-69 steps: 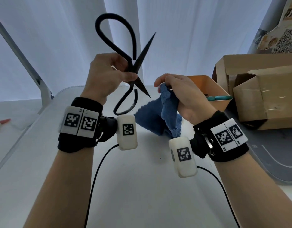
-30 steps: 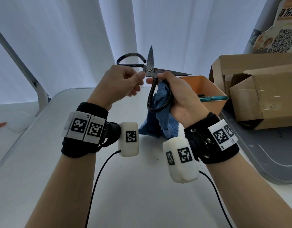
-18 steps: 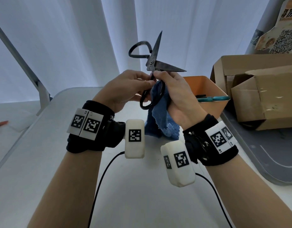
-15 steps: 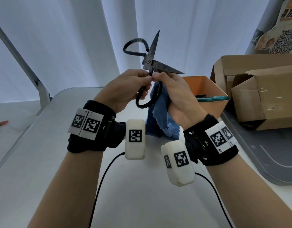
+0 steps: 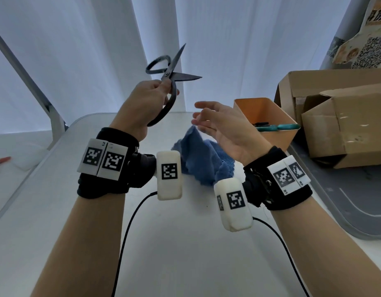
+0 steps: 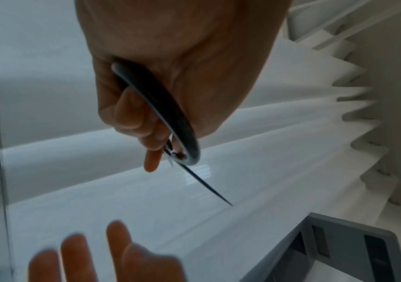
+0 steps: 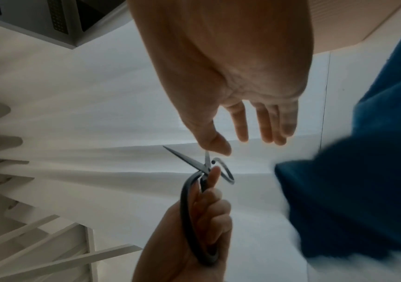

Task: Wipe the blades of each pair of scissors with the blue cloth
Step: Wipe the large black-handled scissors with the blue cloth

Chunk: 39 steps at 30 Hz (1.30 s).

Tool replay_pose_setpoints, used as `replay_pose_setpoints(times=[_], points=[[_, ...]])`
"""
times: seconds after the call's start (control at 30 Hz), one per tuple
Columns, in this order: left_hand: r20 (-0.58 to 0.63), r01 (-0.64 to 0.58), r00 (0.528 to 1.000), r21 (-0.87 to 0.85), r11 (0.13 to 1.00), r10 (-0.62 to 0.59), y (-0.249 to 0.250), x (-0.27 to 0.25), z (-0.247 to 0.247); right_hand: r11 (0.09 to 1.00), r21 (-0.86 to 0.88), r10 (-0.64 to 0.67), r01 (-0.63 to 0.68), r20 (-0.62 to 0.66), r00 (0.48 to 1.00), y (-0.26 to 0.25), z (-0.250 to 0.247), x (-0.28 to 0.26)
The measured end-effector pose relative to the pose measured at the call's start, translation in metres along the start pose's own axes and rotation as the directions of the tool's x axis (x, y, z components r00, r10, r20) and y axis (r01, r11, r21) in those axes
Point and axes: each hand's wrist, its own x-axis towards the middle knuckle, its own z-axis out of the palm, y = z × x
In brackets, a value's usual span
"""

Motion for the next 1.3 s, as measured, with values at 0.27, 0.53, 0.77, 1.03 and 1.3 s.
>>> replay_pose_setpoints(times=[0.27, 0.53, 0.77, 1.03, 1.3], points=[[-0.041, -0.015, 0.999, 0.027, 1.000, 0.016, -0.003, 0.003, -0.009, 0.947, -0.319, -0.025, 0.038, 0.043, 0.999, 0.007, -0.013, 0.006], [-0.034, -0.016, 0.999, 0.027, 1.000, 0.017, -0.005, 0.006, -0.012, 0.777, -0.628, 0.025, 0.045, 0.103, 0.994, 0.014, -0.010, 0.003], [-0.030, -0.013, 0.999, 0.019, 1.000, 0.014, -0.006, 0.006, -0.014, 0.451, -0.868, 0.288, 0.207, 0.361, 0.887, 0.027, 0.008, 0.003], [-0.015, -0.022, 1.000, 0.017, 1.000, 0.022, -0.006, 0.005, -0.014, 0.368, -0.915, 0.315, 0.165, 0.289, 0.904, 0.039, 0.003, 0.006], [-0.014, -0.039, 0.999, 0.037, 0.999, 0.039, -0.008, 0.007, -0.016, 0.650, -0.739, -0.059, 0.177, 0.183, 0.981, 0.029, -0.004, 0.010]])
